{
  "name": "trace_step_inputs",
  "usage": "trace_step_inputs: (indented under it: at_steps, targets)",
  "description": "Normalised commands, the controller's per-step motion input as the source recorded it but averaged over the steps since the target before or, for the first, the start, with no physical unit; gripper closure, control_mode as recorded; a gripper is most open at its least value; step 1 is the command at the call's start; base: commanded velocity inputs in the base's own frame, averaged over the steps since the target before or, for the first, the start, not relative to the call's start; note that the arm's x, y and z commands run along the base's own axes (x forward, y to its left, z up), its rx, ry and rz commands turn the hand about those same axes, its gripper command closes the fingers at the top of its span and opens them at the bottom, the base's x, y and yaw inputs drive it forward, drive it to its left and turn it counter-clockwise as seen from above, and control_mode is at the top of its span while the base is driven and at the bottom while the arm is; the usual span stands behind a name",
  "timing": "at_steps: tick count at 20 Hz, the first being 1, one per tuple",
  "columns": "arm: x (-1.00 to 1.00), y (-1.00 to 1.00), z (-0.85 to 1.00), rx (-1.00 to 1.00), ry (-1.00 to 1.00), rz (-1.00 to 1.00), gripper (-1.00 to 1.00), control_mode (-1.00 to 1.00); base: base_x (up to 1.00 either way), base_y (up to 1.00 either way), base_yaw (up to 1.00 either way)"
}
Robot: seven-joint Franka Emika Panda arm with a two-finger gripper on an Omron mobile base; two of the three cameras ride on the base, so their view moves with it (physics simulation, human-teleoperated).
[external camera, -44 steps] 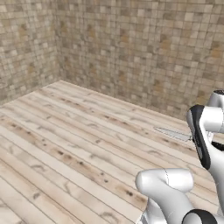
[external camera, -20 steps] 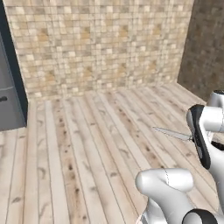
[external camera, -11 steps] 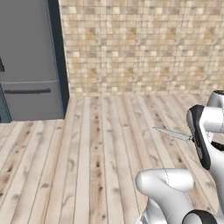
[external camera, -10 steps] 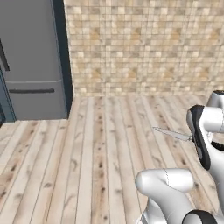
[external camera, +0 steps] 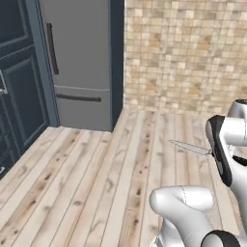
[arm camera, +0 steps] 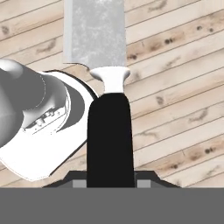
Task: Pick up the knife from the drawer and place it on the cutting board. Then place the meat from the plate to the cutting board.
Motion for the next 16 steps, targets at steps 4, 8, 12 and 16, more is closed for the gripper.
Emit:
trace_step_inputs:
  at_steps: [4, 8, 12, 16]
  targets:
    - [0.0, 0.0, 0.0, 0.0, 0.0, 0.0, 1.0, 1.0, 0.7, 0.0, 0.44]
    - [0.0, 0.0, 0.0, 0.0, 0.0, 0.0, 1.0, 1.0, 0.69, 0.01, 0.42]
    - [0.0, 0.0, 0.0, 0.0, 0.0, 0.0, 1.0, 1.0, 0.65, 0.07, 0.43]
    - [0.0, 0.0, 0.0, 0.0, 0.0, 0.0, 1.0, 1.0, 0.61, 0.11, 0.44]
